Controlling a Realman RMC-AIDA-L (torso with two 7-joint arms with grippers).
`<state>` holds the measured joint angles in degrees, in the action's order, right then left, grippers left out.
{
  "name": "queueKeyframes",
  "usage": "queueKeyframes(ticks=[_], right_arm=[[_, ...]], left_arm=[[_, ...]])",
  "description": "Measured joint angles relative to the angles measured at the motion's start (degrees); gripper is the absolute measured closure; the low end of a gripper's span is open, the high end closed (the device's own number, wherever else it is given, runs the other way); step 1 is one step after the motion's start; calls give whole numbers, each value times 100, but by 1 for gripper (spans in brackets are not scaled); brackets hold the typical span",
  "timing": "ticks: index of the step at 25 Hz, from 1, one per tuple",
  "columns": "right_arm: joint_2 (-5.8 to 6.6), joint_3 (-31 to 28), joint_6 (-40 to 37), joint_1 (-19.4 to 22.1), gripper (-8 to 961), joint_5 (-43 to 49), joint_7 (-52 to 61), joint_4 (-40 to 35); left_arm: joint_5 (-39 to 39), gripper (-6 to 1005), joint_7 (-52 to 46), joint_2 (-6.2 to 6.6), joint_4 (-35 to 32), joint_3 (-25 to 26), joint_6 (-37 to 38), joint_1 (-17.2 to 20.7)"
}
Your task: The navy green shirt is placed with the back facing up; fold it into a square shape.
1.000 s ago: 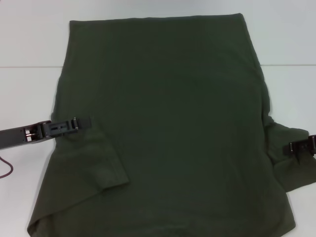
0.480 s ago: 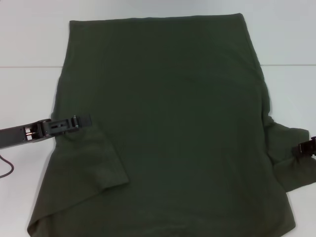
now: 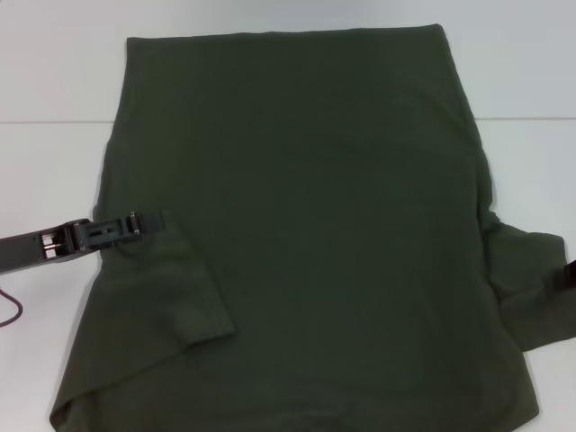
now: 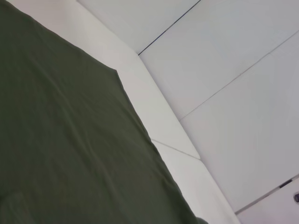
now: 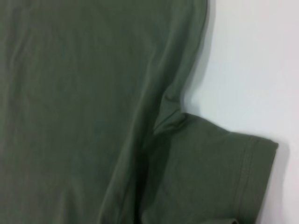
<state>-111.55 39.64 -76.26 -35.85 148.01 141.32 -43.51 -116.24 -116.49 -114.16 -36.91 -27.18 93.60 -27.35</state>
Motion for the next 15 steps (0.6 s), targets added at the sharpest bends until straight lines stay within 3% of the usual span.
queueKeyframes(ticks=[4,15], right_arm=[[39,-142,-137,67,927,-7,1,-192],[311,-592,-227,181,927,15,78,-464]], left_arm=[[105,108,18,0,-13,50,38,61],[174,108,30,2,-35,387,183,112]])
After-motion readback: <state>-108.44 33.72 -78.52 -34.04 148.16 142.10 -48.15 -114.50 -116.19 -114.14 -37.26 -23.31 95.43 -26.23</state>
